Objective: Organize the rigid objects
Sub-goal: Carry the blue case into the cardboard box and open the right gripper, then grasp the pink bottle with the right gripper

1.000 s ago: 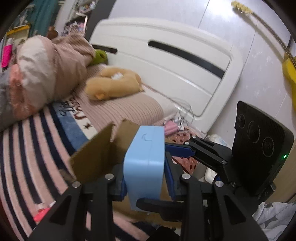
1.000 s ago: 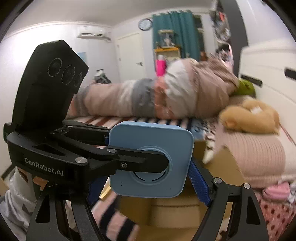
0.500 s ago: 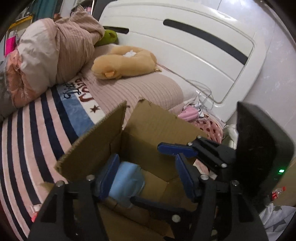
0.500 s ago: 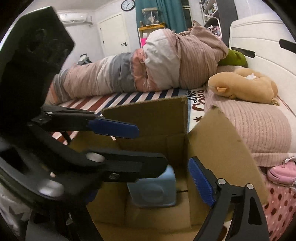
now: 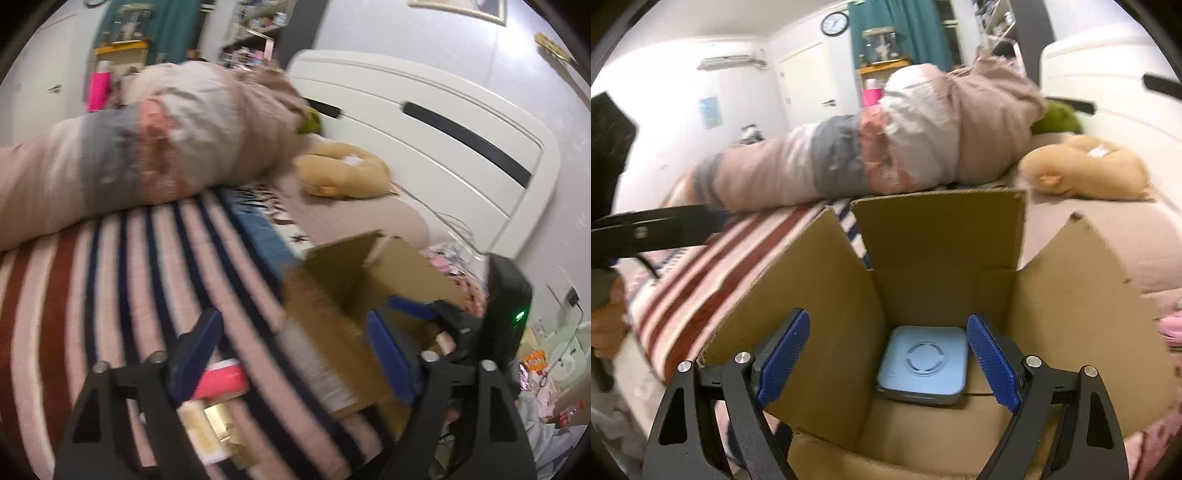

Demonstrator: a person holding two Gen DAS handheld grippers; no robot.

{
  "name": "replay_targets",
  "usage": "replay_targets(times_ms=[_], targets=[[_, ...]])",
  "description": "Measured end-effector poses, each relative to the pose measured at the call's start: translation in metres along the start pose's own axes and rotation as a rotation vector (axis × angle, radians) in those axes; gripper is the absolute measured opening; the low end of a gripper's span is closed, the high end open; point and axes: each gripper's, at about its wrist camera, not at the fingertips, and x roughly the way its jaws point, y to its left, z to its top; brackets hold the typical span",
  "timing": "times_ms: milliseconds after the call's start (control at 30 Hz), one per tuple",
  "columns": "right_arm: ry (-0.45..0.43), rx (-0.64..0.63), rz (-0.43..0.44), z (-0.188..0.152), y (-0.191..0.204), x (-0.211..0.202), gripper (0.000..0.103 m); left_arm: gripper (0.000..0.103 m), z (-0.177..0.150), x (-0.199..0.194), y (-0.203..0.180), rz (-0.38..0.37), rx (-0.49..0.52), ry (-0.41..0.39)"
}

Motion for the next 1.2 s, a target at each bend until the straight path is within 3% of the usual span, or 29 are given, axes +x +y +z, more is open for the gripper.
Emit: replay_targets(times_ms=[133, 200, 333, 467, 533, 633, 733, 933, 1000, 1100, 1200], targets=[[-0.065, -0.032, -0.119, 0.009, 0.013, -0.028, 0.086, 0.084, -0.02, -0.029, 0.039, 0.07, -0.038, -0.026], [-0.107, -0.074, -0.134, 0.017, 0.027, -0.043, 0.086, 0.084, -0.036, -0.04, 0.059, 0.123, -0.054, -0.029], [-0.114, -0.21, -0.001, 0.036, 0.08, -0.052, 0.086, 0.084, -0.064, -0.049, 0.098, 0.182, -0.1, -0.02], [0.033, -0.365, 0.119, 0.034, 0.147, -0.016, 0.085, 0.084, -0.09, -0.054, 0.127, 0.209, -0.136, -0.01], [0.129, -0.435, 0.116, 0.025, 0.173, 0.012, 0.085, 0.084, -0.103, -0.055, 0.138, 0.241, -0.138, -0.001], [0.233, -0.519, 0.042, 0.006, 0.196, 0.056, 0.085, 0.084, -0.117, -0.055, 0.152, 0.261, -0.153, 0.006], [0.303, -0.526, -0.028, -0.004, 0.195, 0.093, 0.085, 0.084, -0.128, -0.052, 0.164, 0.25, -0.175, 0.011], [0.359, -0.571, -0.193, -0.021, 0.182, 0.143, 0.084, 0.084, -0.143, -0.041, 0.174, 0.219, -0.2, 0.013], [0.369, -0.597, -0.217, -0.026, 0.18, 0.158, 0.084, 0.084, -0.145, -0.04, 0.172, 0.205, -0.2, -0.006], [0.372, -0.613, -0.211, -0.029, 0.179, 0.169, 0.069, 0.084, -0.146, -0.038, 0.169, 0.194, -0.193, -0.045], [0.353, -0.647, -0.201, -0.027, 0.181, 0.175, 0.067, 0.084, -0.145, -0.039, 0.163, 0.223, -0.145, -0.072]])
